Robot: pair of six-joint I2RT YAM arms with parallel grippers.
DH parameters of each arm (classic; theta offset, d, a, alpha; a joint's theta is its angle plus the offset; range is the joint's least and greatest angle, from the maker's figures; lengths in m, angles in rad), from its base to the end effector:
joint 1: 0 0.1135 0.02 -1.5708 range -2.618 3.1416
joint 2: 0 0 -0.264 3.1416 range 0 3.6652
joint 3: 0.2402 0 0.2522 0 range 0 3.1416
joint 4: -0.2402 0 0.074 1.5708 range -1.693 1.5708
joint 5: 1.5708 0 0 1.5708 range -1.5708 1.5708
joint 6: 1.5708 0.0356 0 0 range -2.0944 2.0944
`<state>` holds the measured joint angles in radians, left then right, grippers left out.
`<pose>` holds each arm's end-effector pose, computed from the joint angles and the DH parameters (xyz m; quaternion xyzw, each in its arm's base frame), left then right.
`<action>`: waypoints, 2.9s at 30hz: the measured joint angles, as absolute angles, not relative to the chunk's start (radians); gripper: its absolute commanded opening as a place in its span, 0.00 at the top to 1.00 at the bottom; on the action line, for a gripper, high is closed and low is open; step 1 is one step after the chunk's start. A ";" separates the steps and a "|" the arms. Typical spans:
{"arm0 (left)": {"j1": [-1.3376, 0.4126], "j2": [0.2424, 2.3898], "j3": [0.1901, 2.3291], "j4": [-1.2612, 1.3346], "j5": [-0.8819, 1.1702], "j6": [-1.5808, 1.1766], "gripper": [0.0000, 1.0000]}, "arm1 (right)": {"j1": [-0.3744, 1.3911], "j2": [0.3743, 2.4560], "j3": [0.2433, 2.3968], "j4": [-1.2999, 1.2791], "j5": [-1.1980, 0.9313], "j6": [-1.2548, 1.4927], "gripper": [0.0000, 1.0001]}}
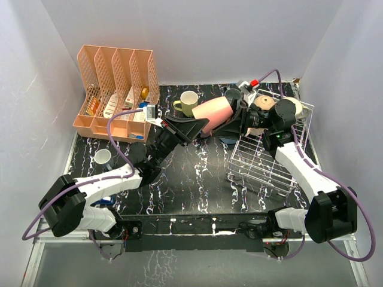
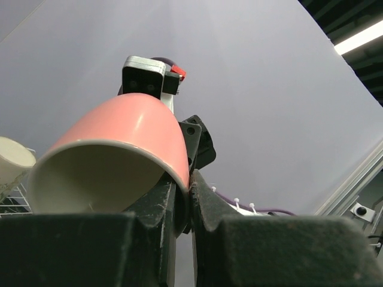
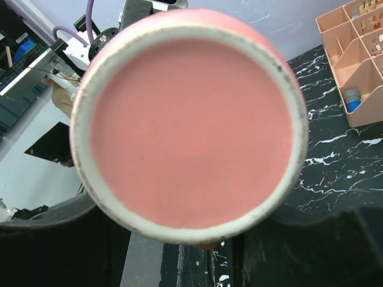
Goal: Load the cups into the dish rack
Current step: Turn the cup upside down in the dish rack.
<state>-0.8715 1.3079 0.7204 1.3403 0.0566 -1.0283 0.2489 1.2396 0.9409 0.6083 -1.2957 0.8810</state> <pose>0.1713 -0.2068 0.3575 -0.0052 0.3983 -0.7525 0.5244 0.2490 0.0986 0.3739 -0.3171 0.5984 0.6453 0.3535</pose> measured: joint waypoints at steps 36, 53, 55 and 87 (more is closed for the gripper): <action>-0.846 0.870 0.805 0.274 -0.004 -0.696 0.03 | -0.048 1.197 0.876 0.349 -1.390 0.562 0.92; -0.385 0.974 0.835 -0.321 0.203 -0.189 0.03 | -0.278 1.197 1.135 -0.472 -0.892 -0.255 0.92; -0.385 0.914 0.768 -0.305 0.203 -0.173 0.03 | -0.293 1.195 1.135 -0.523 -0.825 -0.311 0.92; -0.385 0.744 0.659 -0.236 0.111 -0.136 0.03 | -0.368 1.280 0.927 -0.487 -0.431 -0.456 0.92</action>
